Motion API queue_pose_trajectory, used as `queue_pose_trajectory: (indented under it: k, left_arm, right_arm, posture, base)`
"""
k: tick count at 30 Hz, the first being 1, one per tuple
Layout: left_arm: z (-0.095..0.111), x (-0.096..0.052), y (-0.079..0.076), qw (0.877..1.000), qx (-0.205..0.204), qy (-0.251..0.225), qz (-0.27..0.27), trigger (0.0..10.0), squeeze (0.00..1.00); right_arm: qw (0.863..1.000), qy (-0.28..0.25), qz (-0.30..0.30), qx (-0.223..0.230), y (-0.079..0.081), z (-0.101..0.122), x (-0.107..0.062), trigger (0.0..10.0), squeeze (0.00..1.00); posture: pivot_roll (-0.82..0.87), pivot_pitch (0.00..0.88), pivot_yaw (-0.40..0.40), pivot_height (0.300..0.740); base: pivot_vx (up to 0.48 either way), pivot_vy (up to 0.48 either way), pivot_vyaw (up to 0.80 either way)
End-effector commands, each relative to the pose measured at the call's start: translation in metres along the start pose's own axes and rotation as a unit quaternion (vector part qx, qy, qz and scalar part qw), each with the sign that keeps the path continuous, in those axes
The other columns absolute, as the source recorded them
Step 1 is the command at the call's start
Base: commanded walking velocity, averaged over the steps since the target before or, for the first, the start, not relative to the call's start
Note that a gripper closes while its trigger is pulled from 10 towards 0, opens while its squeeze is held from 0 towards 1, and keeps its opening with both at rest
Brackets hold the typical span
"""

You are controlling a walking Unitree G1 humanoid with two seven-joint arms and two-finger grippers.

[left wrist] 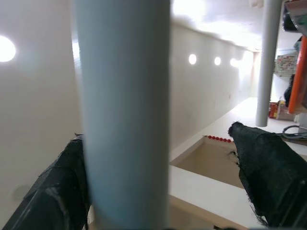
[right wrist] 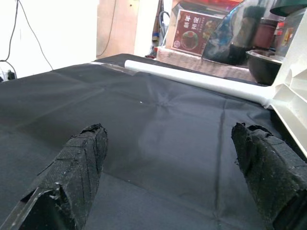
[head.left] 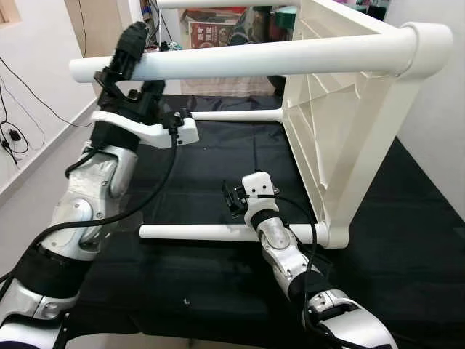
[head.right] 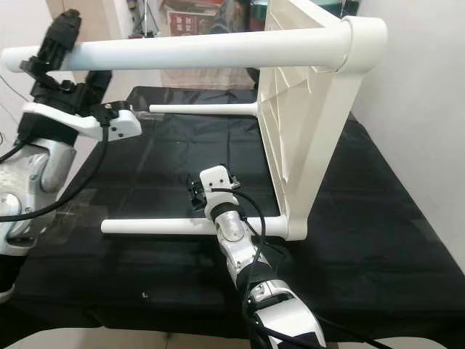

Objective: Building children table

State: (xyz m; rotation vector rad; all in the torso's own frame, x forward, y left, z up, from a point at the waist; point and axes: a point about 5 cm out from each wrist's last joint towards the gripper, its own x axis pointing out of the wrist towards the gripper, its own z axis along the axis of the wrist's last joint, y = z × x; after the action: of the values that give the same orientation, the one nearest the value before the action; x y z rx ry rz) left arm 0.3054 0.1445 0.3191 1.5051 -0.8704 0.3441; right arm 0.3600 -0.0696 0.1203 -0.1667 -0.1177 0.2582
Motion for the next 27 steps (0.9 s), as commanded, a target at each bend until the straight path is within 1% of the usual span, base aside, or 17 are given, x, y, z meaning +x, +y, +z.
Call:
queue_pose_trajectory:
  k: [1,2,3,4,5,8,10,17,22,25,27]
  left_arm:
    - [0.001,0.004,0.001,1.000,-0.007,-0.004,-0.001,9.1,0.00]
    - [0.000,0.005,0.002,1.000,-0.006,-0.003,0.001,4.1,0.00]
    - [0.000,0.005,0.002,1.000,-0.006,-0.003,0.001,4.1,0.00]
    - [-0.002,0.005,0.003,1.000,-0.003,0.000,0.005,0.6,0.00]
    - [-0.004,0.005,0.005,1.000,-0.001,0.003,0.009,0.0,0.00]
    - [-0.006,0.005,0.007,1.000,0.001,0.005,0.013,0.0,0.00]
    - [-0.008,0.005,0.007,1.000,-0.001,0.009,0.014,0.0,0.00]
    - [-0.011,0.006,0.006,1.000,-0.004,0.017,0.011,0.0,0.00]
    - [-0.011,0.006,0.006,1.000,-0.011,0.020,0.012,0.0,0.00]
    - [-0.011,0.007,0.010,1.000,-0.015,0.018,0.019,0.0,0.00]
    - [-0.011,0.009,0.012,1.000,-0.015,0.015,0.022,0.0,0.00]
  right_arm:
    - [1.000,0.000,0.002,-0.003,0.001,0.000,0.001,10.0,0.00]
    - [1.000,0.000,0.002,-0.003,0.000,0.000,0.001,10.0,0.00]
    - [1.000,0.000,0.002,-0.003,0.000,0.000,0.001,10.0,0.00]
    - [1.000,0.001,0.001,-0.003,0.000,-0.001,0.000,10.0,0.00]
    - [1.000,0.003,0.001,-0.002,0.001,-0.002,-0.001,10.0,0.00]
    - [1.000,0.004,0.002,-0.002,0.001,-0.003,-0.001,10.0,0.00]
    - [1.000,0.005,0.002,-0.001,0.002,-0.003,-0.001,10.0,0.00]
    - [1.000,0.010,0.006,0.004,0.006,-0.003,0.000,10.0,0.00]
    - [1.000,0.021,0.003,0.009,0.003,-0.004,0.002,10.0,0.00]
    - [0.997,0.058,-0.020,0.043,-0.008,-0.005,0.007,10.0,0.00]
    - [0.994,0.073,-0.035,0.070,-0.014,-0.005,0.010,10.0,0.00]
  posture:
    - [0.14,0.000,-0.046,0.740]
    - [0.14,0.000,-0.046,0.740]
    - [0.14,0.000,-0.046,0.740]
    - [0.15,0.000,-0.046,0.740]
    - [0.15,0.000,-0.047,0.740]
    - [0.15,0.000,-0.048,0.740]
    - [0.15,0.000,-0.048,0.740]
    - [0.15,0.000,-0.052,0.740]
    - [0.16,0.000,-0.057,0.740]
    - [0.16,0.000,-0.062,0.740]
    - [0.16,0.000,-0.064,0.740]
  base:
    - [0.000,0.000,0.00]
    - [0.000,0.000,0.00]
    - [0.000,0.000,0.00]
    - [0.000,0.000,0.00]
    - [0.000,0.000,0.00]
    - [0.000,0.000,0.00]
    - [0.000,-0.360,0.00]
    - [0.000,0.000,0.00]
    - [0.000,0.000,0.00]
    - [0.000,0.000,0.00]
    - [0.000,0.000,0.00]
